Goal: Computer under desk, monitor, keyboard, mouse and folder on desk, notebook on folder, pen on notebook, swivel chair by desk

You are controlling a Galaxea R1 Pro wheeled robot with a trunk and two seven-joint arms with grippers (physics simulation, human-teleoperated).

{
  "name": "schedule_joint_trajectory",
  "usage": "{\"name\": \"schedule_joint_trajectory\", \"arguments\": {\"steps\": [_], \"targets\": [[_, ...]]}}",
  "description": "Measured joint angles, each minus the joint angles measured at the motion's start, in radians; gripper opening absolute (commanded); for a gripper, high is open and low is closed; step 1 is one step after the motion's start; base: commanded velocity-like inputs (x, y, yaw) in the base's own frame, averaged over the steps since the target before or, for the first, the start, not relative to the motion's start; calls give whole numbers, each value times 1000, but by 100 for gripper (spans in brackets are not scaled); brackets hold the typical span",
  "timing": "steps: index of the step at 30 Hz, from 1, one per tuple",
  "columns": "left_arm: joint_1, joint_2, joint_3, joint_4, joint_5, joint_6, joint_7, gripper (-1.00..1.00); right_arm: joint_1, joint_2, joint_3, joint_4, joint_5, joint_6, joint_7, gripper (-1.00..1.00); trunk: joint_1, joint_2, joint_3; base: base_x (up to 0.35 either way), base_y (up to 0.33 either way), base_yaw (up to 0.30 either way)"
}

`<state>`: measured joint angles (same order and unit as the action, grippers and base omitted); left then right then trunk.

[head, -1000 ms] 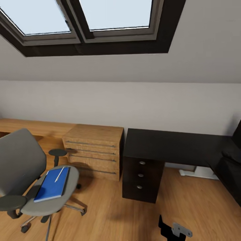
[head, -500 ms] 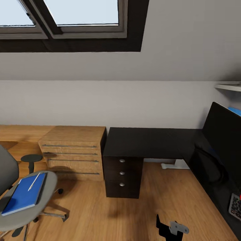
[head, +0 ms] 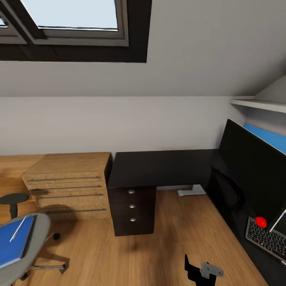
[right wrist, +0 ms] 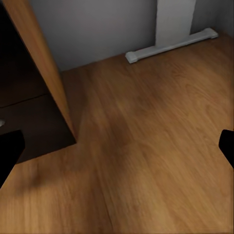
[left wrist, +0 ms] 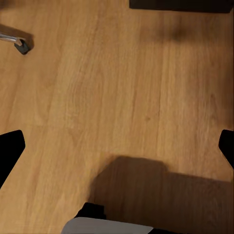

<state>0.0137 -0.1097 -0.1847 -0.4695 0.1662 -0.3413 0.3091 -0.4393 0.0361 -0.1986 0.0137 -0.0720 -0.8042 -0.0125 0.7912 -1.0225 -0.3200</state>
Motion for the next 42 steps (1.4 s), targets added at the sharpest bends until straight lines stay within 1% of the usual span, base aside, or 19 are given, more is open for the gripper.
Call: {"name": "schedule_joint_trajectory", "arguments": {"steps": [6,12,13,14,15,17,18,19,20,21,23,25,26,27,29,32,33,39,42], "targets": [[0,0,0,-51,-1,-96,-2,100,0,1,-1,0,-1,-6,0,100,-23,42,18,0,0,-44],[0,2,0,-121,-3,-122,-2,100,0,1,-2,0,-2,-6,-4,100,-46,84,37,0,0,-9],[0,4,-1,-209,-4,-82,0,100,0,1,-5,-1,-4,-14,-4,100,-50,91,40,0,0,-1],[1,4,-1,-246,-1,-59,0,100,0,1,-6,-1,-5,-16,-4,100,-54,98,43,0,0,0],[2,4,-2,-310,-1,3,1,100,0,2,-6,-1,-5,-18,-4,100,-58,105,46,0,0,0],[2,5,-2,-386,0,82,1,100,0,3,-6,-1,-6,-20,-4,100,-65,119,53,0,0,0],[2,6,-3,-462,-2,165,2,100,0,3,-6,-1,-6,-21,-4,100,-69,126,56,0,0,0],[3,6,-3,-505,-1,208,2,100,0,4,-6,-1,-6,-22,-4,100,-73,133,59,0,0,0],[3,6,-3,-581,-1,287,2,100,0,5,-6,-2,-7,-21,-4,100,-77,140,62,0,0,0],[3,6,-3,-712,4,420,1,100,0,8,-6,-19,-7,-17,-5,100,-81,147,65,0,0,0],[3,5,-3,-782,3,492,1,100,0,12,-7,-42,-9,-13,-6,100,-88,161,72,0,0,0],[3,3,-4,-858,3,586,1,100,-1,18,-8,-89,-15,7,-8,100,-96,175,78,0,0,0],[3,2,-5,-900,2,639,1,100,-2,21,-7,-128,-20,39,-13,100,-100,182,81,0,0,0],[3,1,-5,-921,2,662,1,100,-2,22,-7,-152,-24,63,-18,100,-104,189,84,0,0,0],[1,-1,-5,-955,3,698,1,100,-3,23,-5,-212,-29,125,-29,100,-111,203,90,0,0,0],[-11,-12,-6,-1000,6,732,1,100,-3,24,-5,-333,-33,261,-52,100,-123,224,100,0,0,0],[-25,-24,-5,-1024,8,745,0,100,-4,24,-2,-427,-35,376,-78,100,-127,231,103,0,0,0],[-70,-48,-6,-1060,11,774,-2,100,-7,23,-1,-754,-38,770,-172,100,-150,273,122,0,0,0],[-82,-52,-6,-1065,12,791,-2,100,-14,24,1,-874,-38,942,-224,100,-161,295,132,0,0,0]]}}
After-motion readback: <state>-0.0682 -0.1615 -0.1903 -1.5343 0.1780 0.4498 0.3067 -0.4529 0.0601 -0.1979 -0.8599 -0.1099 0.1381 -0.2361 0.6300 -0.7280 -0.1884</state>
